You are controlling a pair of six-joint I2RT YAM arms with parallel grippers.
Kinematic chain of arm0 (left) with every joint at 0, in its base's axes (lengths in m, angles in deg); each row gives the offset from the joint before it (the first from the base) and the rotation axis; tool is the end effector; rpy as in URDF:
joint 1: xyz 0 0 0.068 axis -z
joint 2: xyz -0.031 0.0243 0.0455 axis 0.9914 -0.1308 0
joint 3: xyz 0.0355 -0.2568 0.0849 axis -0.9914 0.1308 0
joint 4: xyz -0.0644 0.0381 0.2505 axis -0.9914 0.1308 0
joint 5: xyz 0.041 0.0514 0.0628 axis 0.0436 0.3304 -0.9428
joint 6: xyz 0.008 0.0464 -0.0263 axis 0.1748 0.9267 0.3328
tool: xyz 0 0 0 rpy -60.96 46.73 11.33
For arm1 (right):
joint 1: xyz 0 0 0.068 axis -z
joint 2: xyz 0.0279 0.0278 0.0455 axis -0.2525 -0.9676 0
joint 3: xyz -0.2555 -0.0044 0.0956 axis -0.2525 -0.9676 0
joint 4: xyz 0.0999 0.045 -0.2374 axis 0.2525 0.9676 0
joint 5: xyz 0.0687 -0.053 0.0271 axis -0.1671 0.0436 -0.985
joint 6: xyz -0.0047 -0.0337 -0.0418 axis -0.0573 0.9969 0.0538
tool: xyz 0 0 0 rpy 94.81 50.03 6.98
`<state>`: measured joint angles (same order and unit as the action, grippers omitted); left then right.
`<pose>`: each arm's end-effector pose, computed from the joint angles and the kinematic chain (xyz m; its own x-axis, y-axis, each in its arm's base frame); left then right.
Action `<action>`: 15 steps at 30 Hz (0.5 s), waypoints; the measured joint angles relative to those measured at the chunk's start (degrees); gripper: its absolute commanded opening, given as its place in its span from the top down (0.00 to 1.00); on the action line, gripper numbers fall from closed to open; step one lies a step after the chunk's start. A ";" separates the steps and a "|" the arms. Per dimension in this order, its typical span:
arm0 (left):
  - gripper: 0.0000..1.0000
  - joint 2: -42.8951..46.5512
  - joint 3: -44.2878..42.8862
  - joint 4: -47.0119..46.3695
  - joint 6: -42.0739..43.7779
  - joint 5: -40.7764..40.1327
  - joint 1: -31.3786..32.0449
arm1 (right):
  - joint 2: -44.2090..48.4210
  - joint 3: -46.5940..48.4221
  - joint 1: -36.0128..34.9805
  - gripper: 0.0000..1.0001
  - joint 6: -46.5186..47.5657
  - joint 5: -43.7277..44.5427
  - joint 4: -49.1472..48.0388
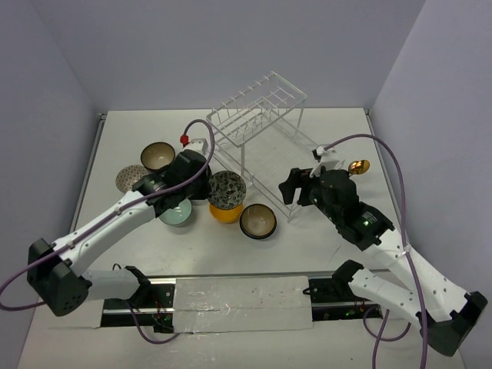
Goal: Load the bowls into the dish rack
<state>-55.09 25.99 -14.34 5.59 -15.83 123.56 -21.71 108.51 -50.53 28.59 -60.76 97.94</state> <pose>0.2106 -0.1730 0.2970 -0.7557 -0.0817 -0.6498 0.1150 0.9602 -0.2545 0.1418 0.0942 0.3261 -0.4249 0.1214 -0.8971 -0.2993 0.9164 0.2658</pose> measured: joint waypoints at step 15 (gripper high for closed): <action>1.00 7.37 -0.46 -0.81 4.57 -5.16 4.87 | -19.93 18.23 -15.47 0.32 -3.63 3.56 0.72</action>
<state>-47.72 25.53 -15.15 10.16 -20.99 128.44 -41.64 126.74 -66.00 24.96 -57.19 98.66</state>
